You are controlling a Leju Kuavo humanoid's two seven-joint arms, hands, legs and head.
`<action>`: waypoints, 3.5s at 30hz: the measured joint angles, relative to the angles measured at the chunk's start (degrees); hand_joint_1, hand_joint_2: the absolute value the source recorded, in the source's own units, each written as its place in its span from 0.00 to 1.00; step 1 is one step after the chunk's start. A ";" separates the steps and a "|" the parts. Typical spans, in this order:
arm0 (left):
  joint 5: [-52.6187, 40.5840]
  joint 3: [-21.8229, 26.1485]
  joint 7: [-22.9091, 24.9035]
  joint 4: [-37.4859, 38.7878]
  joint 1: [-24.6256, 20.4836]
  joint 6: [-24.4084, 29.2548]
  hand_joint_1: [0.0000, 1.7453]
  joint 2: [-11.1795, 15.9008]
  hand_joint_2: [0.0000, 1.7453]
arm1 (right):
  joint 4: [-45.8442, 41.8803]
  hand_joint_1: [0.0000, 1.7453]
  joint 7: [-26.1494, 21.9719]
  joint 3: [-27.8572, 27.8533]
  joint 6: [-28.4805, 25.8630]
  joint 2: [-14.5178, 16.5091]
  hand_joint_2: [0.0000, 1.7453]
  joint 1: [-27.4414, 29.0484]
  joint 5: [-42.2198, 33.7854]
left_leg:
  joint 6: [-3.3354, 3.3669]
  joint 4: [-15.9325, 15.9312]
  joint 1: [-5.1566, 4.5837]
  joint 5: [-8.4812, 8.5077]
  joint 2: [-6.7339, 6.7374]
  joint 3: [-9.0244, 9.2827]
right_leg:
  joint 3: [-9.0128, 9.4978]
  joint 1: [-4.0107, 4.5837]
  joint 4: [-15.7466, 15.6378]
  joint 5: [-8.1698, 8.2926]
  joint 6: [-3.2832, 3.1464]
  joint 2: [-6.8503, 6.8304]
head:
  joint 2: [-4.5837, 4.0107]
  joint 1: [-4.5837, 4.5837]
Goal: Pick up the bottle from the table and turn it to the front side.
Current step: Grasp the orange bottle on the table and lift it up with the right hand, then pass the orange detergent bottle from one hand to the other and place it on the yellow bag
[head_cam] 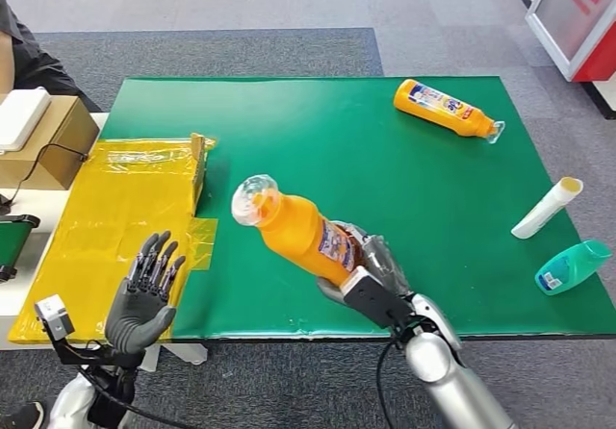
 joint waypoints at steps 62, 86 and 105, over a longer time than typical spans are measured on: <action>-14.08 -19.81 -7.53 0.33 -10.66 -1.29 1.00 8.51 1.00 | 18.67 0.00 2.71 17.15 -4.14 5.52 1.00 -7.18 7.57 | 0.00 0.00 0.00 0.02 0.01 0.00 | 0.00 0.00 0.02 -0.01 -0.01 0.01 | 0.00 -0.01; -42.46 -20.42 13.25 -17.60 -20.98 15.98 1.00 16.49 1.00 | 7.76 0.00 3.61 3.36 -8.51 5.12 1.00 2.82 6.82 | -0.04 0.00 0.01 0.07 0.01 0.01 | -0.04 0.02 0.02 0.05 -0.06 0.01 | 0.00 -0.01; -49.95 -30.27 28.77 0.04 -31.03 12.06 1.00 27.82 1.00 | 10.64 0.00 3.34 -0.07 -6.51 6.70 1.00 1.57 6.08 | -0.12 0.00 0.02 0.14 0.06 0.00 | -0.10 0.03 0.04 0.10 -0.12 0.12 | 0.00 -0.01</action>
